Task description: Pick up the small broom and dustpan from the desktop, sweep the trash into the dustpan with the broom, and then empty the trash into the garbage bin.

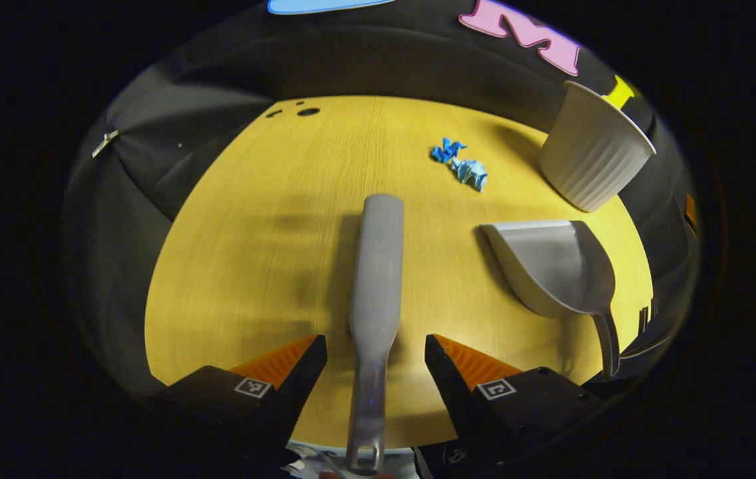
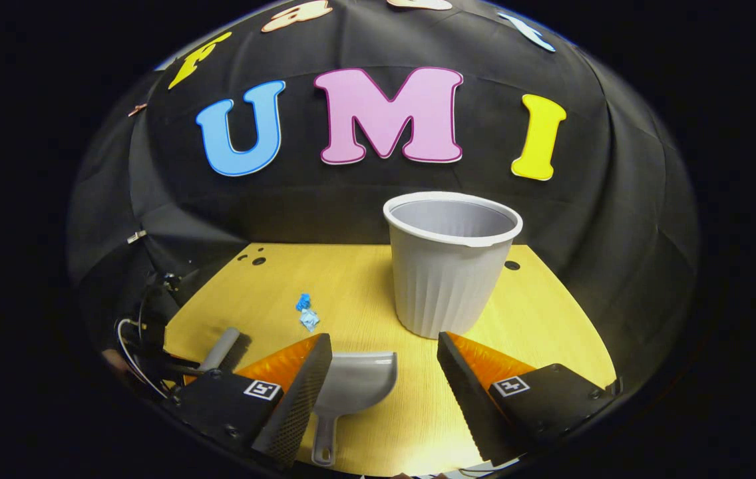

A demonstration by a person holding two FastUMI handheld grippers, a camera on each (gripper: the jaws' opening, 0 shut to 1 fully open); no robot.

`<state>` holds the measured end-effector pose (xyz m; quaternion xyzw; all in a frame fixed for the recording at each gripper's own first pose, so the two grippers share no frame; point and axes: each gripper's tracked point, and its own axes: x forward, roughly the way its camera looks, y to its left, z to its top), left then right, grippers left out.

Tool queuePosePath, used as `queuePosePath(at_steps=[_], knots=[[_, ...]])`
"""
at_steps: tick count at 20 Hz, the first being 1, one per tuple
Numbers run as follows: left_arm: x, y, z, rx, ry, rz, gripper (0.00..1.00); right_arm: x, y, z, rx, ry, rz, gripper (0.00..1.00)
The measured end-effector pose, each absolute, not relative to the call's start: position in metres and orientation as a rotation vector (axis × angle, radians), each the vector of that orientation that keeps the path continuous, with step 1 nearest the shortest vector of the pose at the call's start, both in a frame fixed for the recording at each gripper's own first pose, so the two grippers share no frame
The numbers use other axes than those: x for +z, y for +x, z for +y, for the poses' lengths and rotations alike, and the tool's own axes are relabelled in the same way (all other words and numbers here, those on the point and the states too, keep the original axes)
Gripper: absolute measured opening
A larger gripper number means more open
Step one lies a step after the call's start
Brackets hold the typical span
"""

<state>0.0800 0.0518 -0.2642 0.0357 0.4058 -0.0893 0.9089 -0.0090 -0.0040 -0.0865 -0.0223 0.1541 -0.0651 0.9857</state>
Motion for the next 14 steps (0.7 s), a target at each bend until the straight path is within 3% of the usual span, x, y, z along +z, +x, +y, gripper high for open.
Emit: queuePosePath(at_steps=[7, 11, 13, 14], knots=[[-0.288, 0.087, 0.063, -0.180, 0.187, 0.944, 0.94, -0.133, -0.022, 0.011, -0.112, -0.021, 0.466, 0.99], [-0.290, 0.088, 0.059, -0.182, 0.180, 0.954, 0.77, -0.161, -0.021, 0.032, -0.054, 0.018, 0.574, 0.99], [-0.289, 0.090, 0.059, -0.178, 0.177, 0.954, 0.60, -0.175, -0.021, 0.043, -0.030, 0.032, 0.629, 0.99], [-0.289, 0.090, 0.060, -0.175, 0.177, 0.951, 0.44, -0.182, -0.019, 0.046, -0.028, 0.033, 0.655, 0.99]])
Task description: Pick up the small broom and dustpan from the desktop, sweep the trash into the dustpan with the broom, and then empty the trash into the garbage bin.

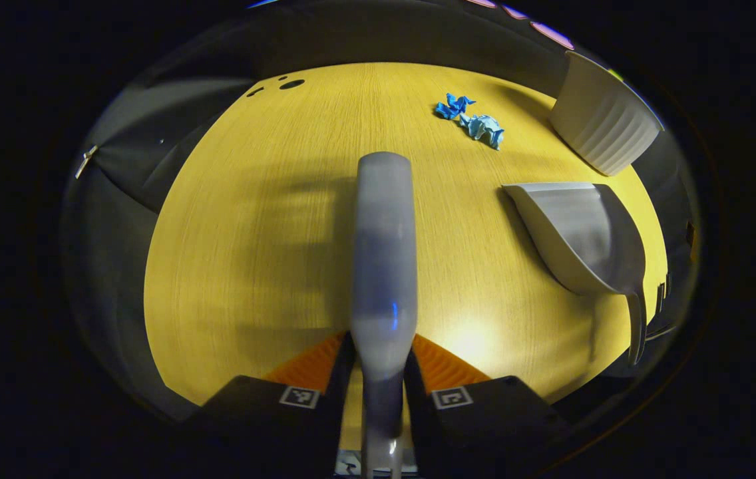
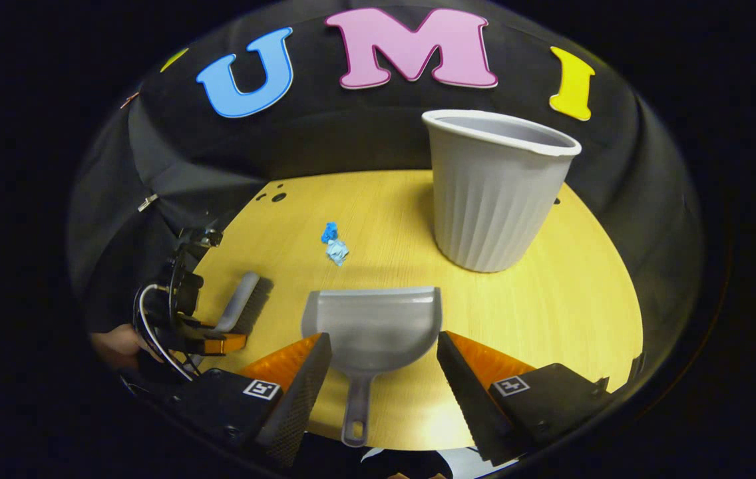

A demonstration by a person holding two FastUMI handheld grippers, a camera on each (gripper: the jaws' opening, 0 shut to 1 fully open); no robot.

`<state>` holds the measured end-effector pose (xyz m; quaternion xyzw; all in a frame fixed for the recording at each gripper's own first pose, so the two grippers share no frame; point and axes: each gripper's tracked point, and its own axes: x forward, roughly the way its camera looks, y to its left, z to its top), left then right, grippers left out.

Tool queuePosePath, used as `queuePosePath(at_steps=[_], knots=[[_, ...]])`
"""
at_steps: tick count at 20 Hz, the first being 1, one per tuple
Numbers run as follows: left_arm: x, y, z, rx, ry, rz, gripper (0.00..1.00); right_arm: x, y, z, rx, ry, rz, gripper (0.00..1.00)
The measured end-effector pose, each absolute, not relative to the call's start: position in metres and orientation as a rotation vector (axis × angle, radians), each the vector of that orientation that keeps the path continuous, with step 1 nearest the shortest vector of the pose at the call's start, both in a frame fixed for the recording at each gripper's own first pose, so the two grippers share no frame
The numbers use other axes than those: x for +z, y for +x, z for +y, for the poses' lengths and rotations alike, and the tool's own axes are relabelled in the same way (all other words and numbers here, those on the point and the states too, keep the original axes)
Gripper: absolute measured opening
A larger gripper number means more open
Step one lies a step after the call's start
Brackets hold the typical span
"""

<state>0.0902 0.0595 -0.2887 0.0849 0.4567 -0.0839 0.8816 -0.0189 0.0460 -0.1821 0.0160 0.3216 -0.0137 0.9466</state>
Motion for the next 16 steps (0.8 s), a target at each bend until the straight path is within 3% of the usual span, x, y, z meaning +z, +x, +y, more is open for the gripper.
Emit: queuePosePath(at_steps=[1, 2, 6, 16], knots=[[-0.288, 0.090, 0.060, -0.173, 0.178, 0.954, 0.43, -0.189, -0.020, 0.049, -0.027, 0.036, 0.683, 0.99], [-0.290, 0.092, 0.060, -0.176, 0.180, 0.952, 0.31, -0.199, -0.022, 0.052, -0.028, 0.040, 0.723, 0.99], [-0.287, 0.093, 0.057, -0.217, 0.161, 0.900, 0.26, -0.228, -0.041, 0.059, -0.038, 0.082, 0.838, 1.00], [-0.229, 0.082, 0.074, -0.259, 0.099, 0.732, 0.24, -0.281, -0.038, 0.064, -0.105, 0.146, 0.947, 0.99]])
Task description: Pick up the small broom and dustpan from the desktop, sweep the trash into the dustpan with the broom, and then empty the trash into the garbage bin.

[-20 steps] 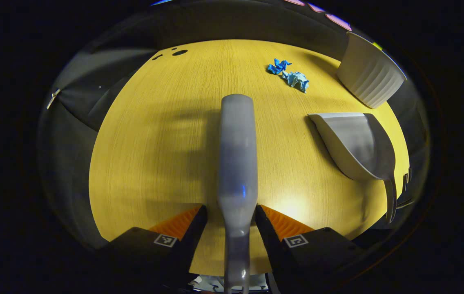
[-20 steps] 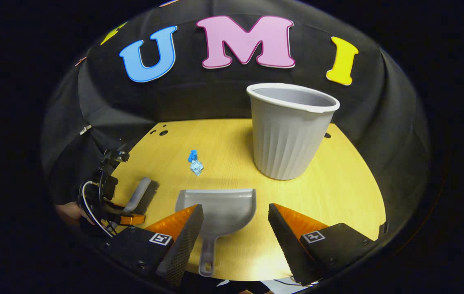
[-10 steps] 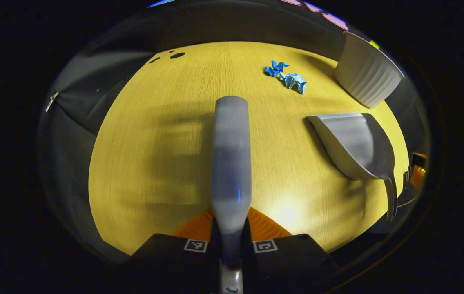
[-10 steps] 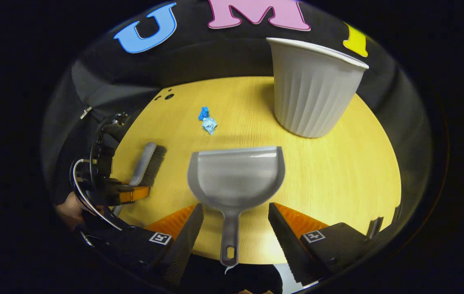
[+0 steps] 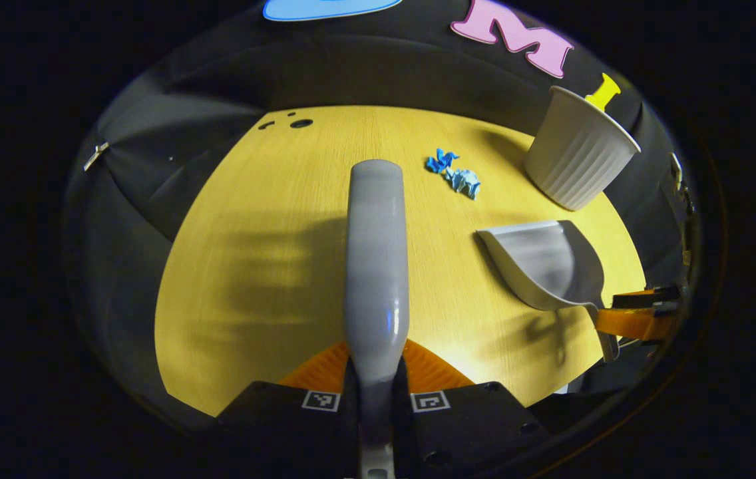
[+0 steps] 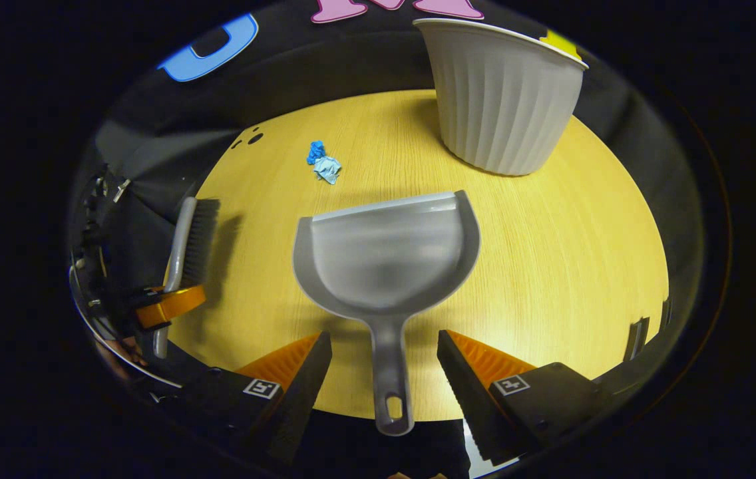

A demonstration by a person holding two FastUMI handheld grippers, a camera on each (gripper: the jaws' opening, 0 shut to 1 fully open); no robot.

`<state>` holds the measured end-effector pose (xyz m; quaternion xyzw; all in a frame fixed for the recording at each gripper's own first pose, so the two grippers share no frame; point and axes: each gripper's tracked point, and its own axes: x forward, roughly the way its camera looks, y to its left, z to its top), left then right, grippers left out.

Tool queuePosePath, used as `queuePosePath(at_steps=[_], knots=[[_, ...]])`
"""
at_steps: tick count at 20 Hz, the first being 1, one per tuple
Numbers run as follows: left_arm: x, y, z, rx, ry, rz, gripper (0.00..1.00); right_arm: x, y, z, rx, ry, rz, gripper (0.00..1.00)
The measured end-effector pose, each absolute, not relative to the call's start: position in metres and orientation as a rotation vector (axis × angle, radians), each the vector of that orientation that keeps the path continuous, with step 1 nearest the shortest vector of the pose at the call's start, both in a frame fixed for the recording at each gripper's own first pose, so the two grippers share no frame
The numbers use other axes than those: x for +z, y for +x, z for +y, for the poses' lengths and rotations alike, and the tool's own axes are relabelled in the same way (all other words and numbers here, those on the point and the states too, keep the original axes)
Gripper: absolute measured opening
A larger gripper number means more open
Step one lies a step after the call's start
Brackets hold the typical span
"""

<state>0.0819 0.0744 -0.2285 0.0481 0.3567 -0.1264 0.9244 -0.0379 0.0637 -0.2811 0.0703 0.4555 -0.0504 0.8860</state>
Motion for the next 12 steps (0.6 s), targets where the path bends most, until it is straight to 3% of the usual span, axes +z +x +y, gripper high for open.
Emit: queuePosePath(at_steps=[8, 12], knots=[[-0.201, 0.100, 0.091, -0.181, 0.106, 0.702, 0.27, -0.324, -0.021, 0.059, -0.124, 0.076, 1.056, 0.99], [-0.191, 0.126, 0.086, -0.156, 0.123, 0.699, 0.24, -0.336, -0.024, 0.057, -0.105, 0.033, 1.113, 0.99]])
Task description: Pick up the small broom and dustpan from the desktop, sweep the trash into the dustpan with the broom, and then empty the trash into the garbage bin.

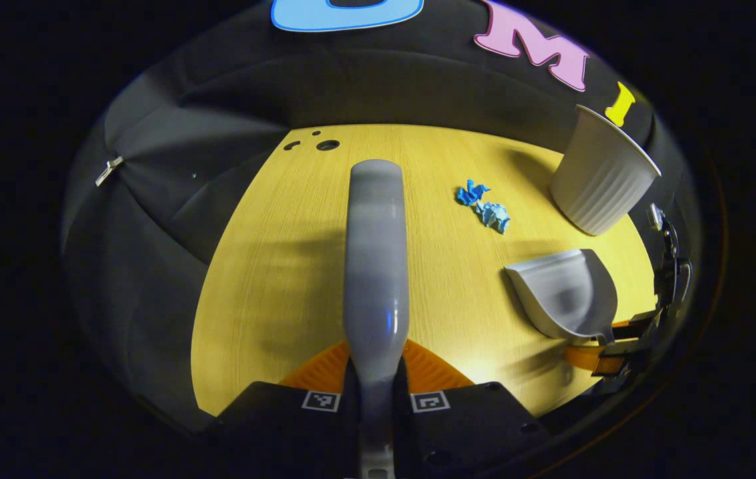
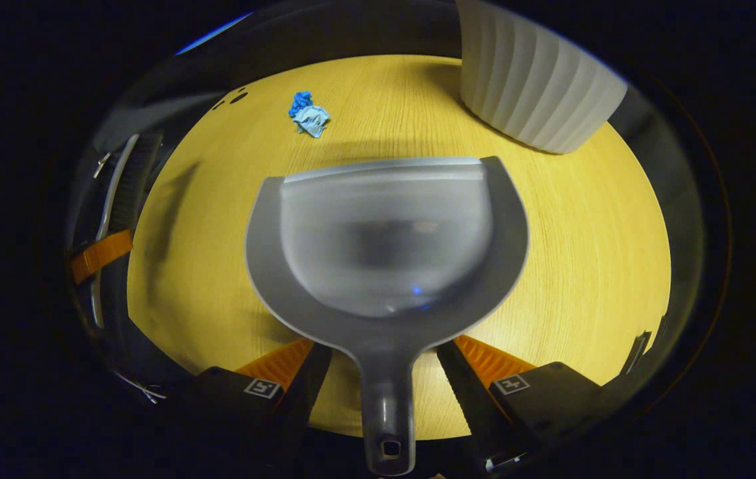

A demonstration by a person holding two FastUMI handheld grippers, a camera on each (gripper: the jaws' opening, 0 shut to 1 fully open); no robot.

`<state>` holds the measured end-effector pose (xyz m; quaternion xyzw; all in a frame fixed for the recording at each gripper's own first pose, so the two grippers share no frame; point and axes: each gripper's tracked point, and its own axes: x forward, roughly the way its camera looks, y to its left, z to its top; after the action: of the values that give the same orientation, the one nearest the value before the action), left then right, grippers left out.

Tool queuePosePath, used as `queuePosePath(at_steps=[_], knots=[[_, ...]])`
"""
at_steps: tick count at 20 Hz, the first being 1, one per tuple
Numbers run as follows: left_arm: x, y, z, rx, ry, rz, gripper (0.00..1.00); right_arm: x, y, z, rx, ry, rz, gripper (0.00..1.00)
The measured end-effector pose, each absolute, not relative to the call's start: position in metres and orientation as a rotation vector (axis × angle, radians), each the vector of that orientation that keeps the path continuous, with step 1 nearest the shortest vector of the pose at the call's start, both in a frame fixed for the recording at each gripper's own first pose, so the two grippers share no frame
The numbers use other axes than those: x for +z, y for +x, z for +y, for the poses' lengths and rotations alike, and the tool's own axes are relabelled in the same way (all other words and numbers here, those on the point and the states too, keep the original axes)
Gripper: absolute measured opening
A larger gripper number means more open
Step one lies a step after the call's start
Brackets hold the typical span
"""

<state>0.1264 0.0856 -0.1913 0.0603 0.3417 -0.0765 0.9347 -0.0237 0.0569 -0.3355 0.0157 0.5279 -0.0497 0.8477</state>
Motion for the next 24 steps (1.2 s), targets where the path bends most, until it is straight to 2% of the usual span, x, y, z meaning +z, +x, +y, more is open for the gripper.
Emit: queuePosePath(at_steps=[2, 3, 4, 6, 7, 8, 9, 10, 11, 21, 22, 23, 24], knots=[[-0.188, 0.141, 0.080, -0.158, 0.148, 0.699, 0.24, -0.336, -0.017, 0.051, -0.101, 0.008, 1.109, 0.93], [-0.187, 0.149, 0.076, -0.164, 0.165, 0.698, 0.24, -0.335, -0.015, 0.047, -0.111, 0.000, 1.111, 0.82], [-0.186, 0.158, 0.070, -0.175, 0.182, 0.698, 0.24, -0.341, -0.011, 0.045, -0.108, 0.012, 1.123, 0.65], [-0.188, 0.174, 0.058, -0.207, 0.217, 0.712, 0.24, -0.335, -0.012, 0.046, -0.074, 0.047, 1.144, 0.47], [-0.189, 0.185, 0.054, -0.216, 0.239, 0.715, 0.24, -0.334, -0.012, 0.045, -0.048, 0.058, 1.146, 0.31], [-0.190, 0.197, 0.051, -0.216, 0.266, 0.723, 0.24, -0.336, -0.014, 0.044, -0.032, 0.073, 1.162, 0.37], [-0.191, 0.208, 0.047, -0.229, 0.287, 0.733, 0.21, -0.334, -0.015, 0.042, -0.015, 0.076, 1.165, 0.29], [-0.192, 0.219, 0.042, -0.244, 0.305, 0.747, 0.27, -0.336, -0.017, 0.037, 0.000, 0.058, 1.174, 0.35], [-0.193, 0.232, 0.040, -0.253, 0.330, 0.757, 0.24, -0.336, -0.020, 0.031, 0.016, 0.024, 1.182, 0.34], [-0.204, 0.323, 0.008, -0.376, 0.729, 0.829, 0.24, -0.323, -0.022, -0.008, 0.145, -0.137, 1.209, 0.33], [-0.205, 0.327, 0.003, -0.396, 0.759, 0.828, 0.21, -0.324, -0.020, -0.010, 0.150, -0.138, 1.212, 0.33], [-0.204, 0.332, -0.003, -0.418, 0.786, 0.816, 0.27, -0.324, -0.018, -0.011, 0.152, -0.140, 1.209, 0.33], [-0.203, 0.333, -0.008, -0.441, 0.817, 0.809, 0.27, -0.324, -0.016, -0.012, 0.152, -0.145, 1.203, 0.33]])
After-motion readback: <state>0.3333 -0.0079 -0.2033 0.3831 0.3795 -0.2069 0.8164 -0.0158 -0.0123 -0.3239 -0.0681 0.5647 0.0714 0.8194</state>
